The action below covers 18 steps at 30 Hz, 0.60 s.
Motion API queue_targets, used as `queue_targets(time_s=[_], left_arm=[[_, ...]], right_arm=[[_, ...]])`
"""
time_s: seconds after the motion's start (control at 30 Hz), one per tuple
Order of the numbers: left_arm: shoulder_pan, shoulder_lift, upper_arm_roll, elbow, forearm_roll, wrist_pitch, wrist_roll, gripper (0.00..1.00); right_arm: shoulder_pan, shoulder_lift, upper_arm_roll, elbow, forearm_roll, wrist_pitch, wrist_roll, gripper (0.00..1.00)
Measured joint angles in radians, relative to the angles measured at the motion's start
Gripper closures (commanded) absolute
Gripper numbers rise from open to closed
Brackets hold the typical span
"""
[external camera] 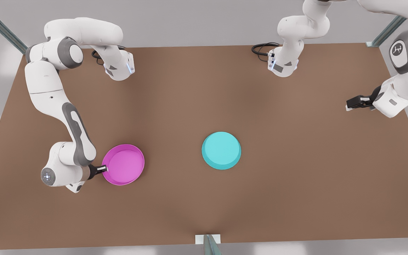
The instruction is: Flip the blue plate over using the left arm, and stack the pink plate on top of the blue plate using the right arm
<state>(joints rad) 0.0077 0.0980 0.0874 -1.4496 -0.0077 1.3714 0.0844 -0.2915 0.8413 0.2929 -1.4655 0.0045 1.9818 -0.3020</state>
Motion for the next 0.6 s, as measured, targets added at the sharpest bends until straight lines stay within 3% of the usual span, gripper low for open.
queue_targets(time_s=[0.4,0.6], left_arm=[[0.000,-0.001,0.000,0.000,0.000,0.000,0.000,0.00],[0.000,-0.001,0.000,0.000,0.000,0.000,0.000,0.00]], right_arm=[[0.080,-0.021,0.006,0.137,0.002,-0.242,0.013,0.79],[0.080,-0.021,0.138,0.132,0.028,-0.274,0.179,0.79]])
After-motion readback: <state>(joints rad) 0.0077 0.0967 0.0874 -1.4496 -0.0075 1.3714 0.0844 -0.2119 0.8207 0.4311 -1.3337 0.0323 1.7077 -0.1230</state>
